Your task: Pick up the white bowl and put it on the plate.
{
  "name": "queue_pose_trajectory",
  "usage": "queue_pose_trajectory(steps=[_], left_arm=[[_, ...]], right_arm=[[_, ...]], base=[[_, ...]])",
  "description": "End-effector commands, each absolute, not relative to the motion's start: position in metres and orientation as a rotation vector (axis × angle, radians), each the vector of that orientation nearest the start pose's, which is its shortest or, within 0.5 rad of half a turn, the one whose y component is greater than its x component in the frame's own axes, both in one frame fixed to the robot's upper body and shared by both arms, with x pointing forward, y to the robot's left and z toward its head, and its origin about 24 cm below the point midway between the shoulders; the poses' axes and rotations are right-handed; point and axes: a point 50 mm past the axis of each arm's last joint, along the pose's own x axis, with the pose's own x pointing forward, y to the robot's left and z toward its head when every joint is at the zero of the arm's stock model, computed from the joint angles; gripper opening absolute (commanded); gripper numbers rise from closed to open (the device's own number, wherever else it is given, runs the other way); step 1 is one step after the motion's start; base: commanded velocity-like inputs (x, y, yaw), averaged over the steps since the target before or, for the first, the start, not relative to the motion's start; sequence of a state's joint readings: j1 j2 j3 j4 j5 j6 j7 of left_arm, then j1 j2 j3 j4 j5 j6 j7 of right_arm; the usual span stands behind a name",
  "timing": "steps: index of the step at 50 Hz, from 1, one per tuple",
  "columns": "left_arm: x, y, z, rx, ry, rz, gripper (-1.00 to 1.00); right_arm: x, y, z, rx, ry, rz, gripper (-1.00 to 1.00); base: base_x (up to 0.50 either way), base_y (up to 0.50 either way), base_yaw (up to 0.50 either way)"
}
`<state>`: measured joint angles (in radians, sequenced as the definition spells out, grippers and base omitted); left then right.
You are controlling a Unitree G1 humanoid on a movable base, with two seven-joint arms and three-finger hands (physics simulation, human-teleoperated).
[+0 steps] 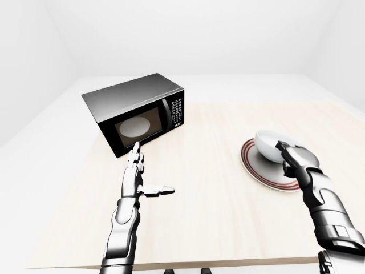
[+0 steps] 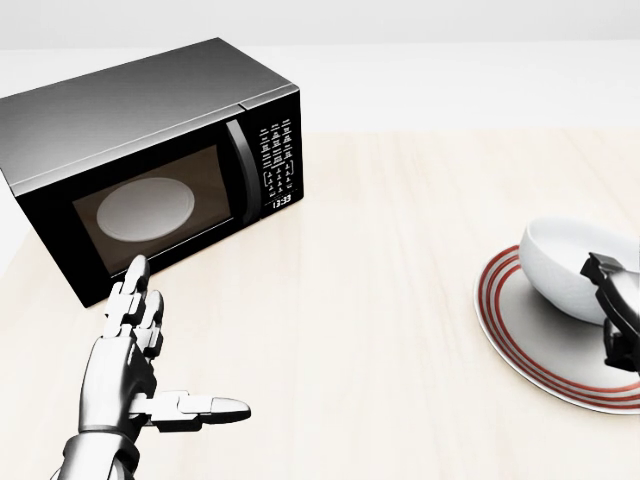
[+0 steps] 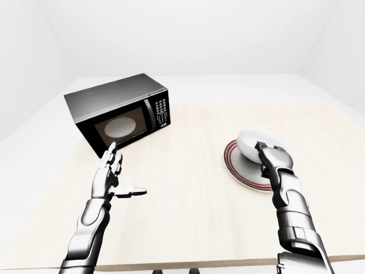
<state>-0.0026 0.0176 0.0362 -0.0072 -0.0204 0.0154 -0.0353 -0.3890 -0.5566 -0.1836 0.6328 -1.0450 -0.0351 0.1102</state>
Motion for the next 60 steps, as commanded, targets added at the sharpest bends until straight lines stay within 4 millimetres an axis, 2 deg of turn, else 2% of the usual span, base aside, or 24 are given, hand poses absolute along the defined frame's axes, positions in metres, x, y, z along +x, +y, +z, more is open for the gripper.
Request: queue_pose_trajectory(steps=[1,8,9,10,11,12,15,22,25,28,36,49,60], left_arm=[[0.254,0.159,0.042,-0.003,0.005,0.000,1.00],[0.254,0.159,0.042,-0.003,0.005,0.000,1.00],[0.254,0.159,0.042,-0.003,0.005,0.000,1.00],[0.254,0.159,0.042,-0.003,0.005,0.000,1.00],[0.254,0.159,0.042,-0.003,0.005,0.000,1.00],[0.254,0.159,0.042,-0.003,0.005,0.000,1.00],[0.254,0.159,0.042,-0.003,0.005,0.000,1.00],[0.254,0.159,0.042,-0.003,0.005,0.000,1.00],[0.254,0.159,0.042,-0.003,0.005,0.000,1.00],[0.254,0.159,0.042,-0.003,0.005,0.000,1.00],[0.254,0.159,0.042,-0.003,0.005,0.000,1.00],[0.254,0.159,0.042,-0.003,0.005,0.000,1.00],[0.254,0.159,0.042,-0.003,0.005,0.000,1.00]], right_arm=[[0.306,-0.323,0.071,-1.419,0.363,-0.127,-1.00],[0.306,-0.324,0.071,-1.415,0.365,-0.126,-1.00],[0.306,-0.324,0.071,-1.415,0.366,-0.127,-0.95],[0.306,-0.324,0.073,-1.415,0.364,-0.129,0.33],[0.305,-0.324,0.073,-1.415,0.364,-0.130,0.73],[0.305,-0.324,0.074,-1.413,0.368,-0.131,1.00],[0.305,-0.325,0.076,-1.411,0.367,-0.134,1.00],[0.303,-0.321,0.100,-1.394,0.332,-0.150,1.00],[0.304,-0.318,0.117,-1.390,0.303,-0.160,1.00],[0.303,-0.312,0.148,-1.386,0.248,-0.180,1.00],[0.296,-0.298,0.202,-1.401,0.128,-0.187,1.00],[0.276,-0.284,0.259,-1.450,-0.025,-0.199,1.00],[0.257,-0.275,0.313,-1.507,-0.223,-0.302,1.00]], base=[[0.00,0.00,0.00],[0.00,0.00,0.00],[0.00,0.00,0.00],[0.00,0.00,0.00],[0.00,0.00,0.00],[0.00,0.00,0.00],[0.00,0.00,0.00],[0.00,0.00,0.00],[0.00,0.00,0.00],[0.00,0.00,0.00],[0.00,0.00,0.00],[0.00,0.00,0.00],[0.00,0.00,0.00]])
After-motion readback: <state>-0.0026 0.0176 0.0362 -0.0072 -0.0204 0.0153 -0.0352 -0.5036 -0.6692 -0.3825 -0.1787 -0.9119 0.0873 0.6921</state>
